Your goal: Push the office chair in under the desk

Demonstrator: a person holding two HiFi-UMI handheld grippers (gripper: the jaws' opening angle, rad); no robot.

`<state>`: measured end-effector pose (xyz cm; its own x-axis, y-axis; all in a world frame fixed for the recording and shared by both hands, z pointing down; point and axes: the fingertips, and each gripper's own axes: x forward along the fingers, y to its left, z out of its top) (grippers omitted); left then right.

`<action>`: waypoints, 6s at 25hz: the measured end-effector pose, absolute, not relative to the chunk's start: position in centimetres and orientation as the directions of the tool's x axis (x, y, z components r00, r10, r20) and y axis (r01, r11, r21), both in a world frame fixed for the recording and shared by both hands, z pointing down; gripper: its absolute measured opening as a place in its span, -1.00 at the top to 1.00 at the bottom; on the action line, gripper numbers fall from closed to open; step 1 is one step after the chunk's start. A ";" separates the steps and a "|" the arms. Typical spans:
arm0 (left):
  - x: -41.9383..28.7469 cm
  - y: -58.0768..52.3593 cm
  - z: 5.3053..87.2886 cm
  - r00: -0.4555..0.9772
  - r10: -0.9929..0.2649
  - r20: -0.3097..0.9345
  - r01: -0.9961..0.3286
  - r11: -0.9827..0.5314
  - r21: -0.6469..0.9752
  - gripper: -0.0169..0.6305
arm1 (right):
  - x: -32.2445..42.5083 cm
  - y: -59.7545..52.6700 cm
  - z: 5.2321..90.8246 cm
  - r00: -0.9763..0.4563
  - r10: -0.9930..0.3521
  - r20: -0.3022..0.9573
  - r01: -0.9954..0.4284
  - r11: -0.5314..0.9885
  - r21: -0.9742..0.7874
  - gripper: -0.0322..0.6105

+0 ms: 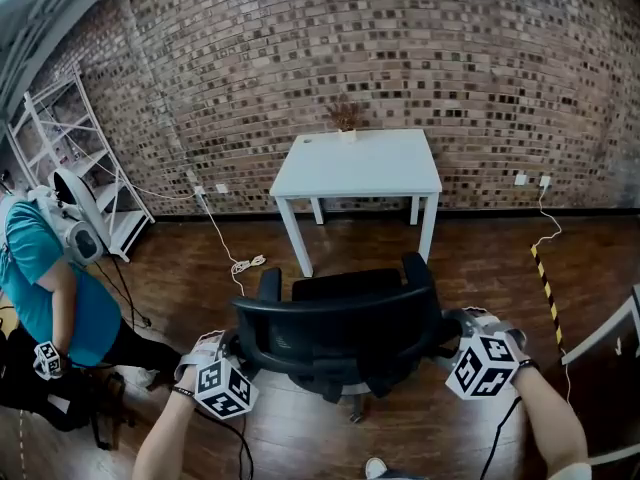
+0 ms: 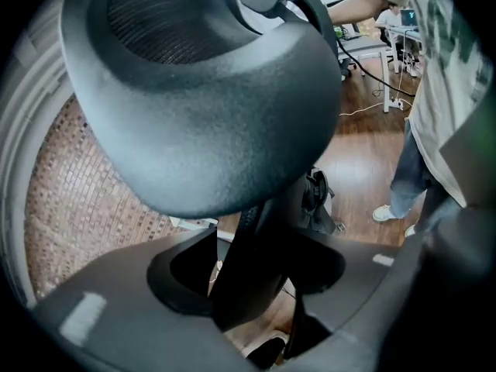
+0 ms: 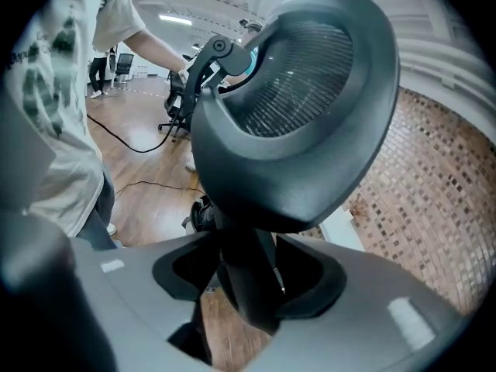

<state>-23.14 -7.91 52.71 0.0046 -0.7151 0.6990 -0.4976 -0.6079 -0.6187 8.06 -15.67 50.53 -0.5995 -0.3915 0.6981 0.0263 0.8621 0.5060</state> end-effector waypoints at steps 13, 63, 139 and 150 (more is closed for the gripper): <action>-23.2 -14.3 52.9 0.010 -0.720 0.694 -0.486 -0.610 -0.626 0.18 | 7.7 -22.1 50.1 -0.585 -0.396 0.707 0.019 0.865 0.501 0.17; -32.4 -48.0 53.6 0.127 -0.730 0.671 -0.367 -0.663 -0.652 0.18 | -0.7 -50.1 51.2 -0.463 -0.559 0.688 -0.180 0.819 0.545 0.08; -33.2 -59.2 47.9 0.060 -0.915 0.399 -0.727 -0.314 -0.611 -0.03 | -2.5 -63.7 45.9 -0.337 -0.878 0.339 -0.426 0.464 0.777 0.02; -26.3 -49.5 45.2 0.222 -0.923 0.315 -0.843 -0.344 -0.413 0.13 | -4.6 -52.6 43.3 -0.373 -0.888 0.269 -0.576 0.449 0.683 0.38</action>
